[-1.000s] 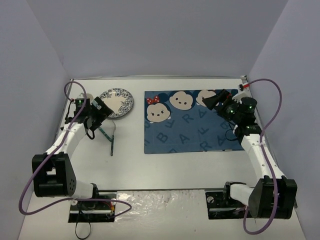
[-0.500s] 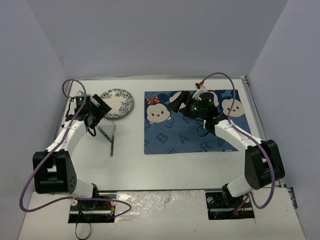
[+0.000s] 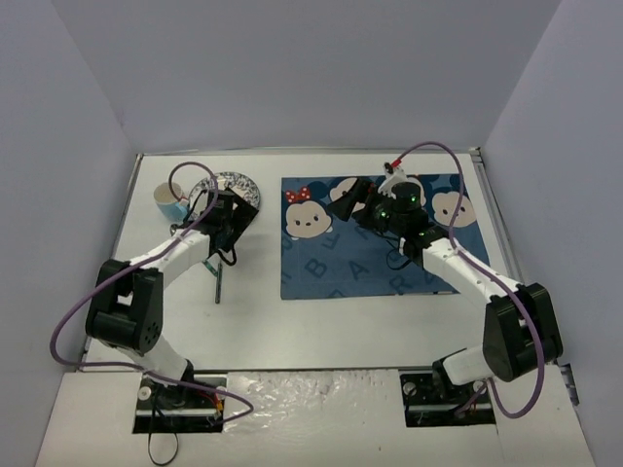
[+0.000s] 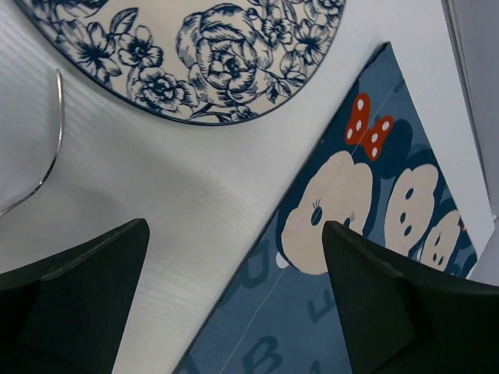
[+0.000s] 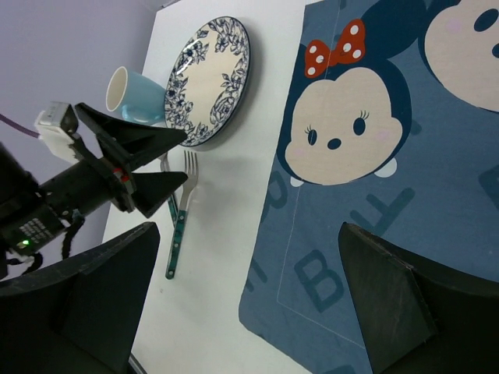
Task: Set the dinner table for one person
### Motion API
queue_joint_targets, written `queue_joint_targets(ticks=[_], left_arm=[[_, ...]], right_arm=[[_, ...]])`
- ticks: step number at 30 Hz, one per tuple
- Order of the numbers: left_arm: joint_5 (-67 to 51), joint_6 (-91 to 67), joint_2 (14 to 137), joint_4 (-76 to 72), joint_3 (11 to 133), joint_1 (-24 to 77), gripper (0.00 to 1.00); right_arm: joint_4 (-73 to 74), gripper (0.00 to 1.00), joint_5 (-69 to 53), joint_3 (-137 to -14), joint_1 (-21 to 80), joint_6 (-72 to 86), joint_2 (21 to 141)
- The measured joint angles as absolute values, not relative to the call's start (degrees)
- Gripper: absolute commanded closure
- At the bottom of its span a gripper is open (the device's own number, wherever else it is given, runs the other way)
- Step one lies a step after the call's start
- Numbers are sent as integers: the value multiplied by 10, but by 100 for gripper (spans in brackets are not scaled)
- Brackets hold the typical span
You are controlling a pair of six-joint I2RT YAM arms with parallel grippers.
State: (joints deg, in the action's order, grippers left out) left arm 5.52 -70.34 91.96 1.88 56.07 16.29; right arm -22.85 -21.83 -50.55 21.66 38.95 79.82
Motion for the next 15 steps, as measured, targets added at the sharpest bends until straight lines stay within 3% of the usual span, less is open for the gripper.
queue_joint_targets(ticks=[15], left_arm=[[154, -851, 1022, -133, 533, 163, 19]], right_arm=[[-199, 4, -241, -433, 169, 386, 693]])
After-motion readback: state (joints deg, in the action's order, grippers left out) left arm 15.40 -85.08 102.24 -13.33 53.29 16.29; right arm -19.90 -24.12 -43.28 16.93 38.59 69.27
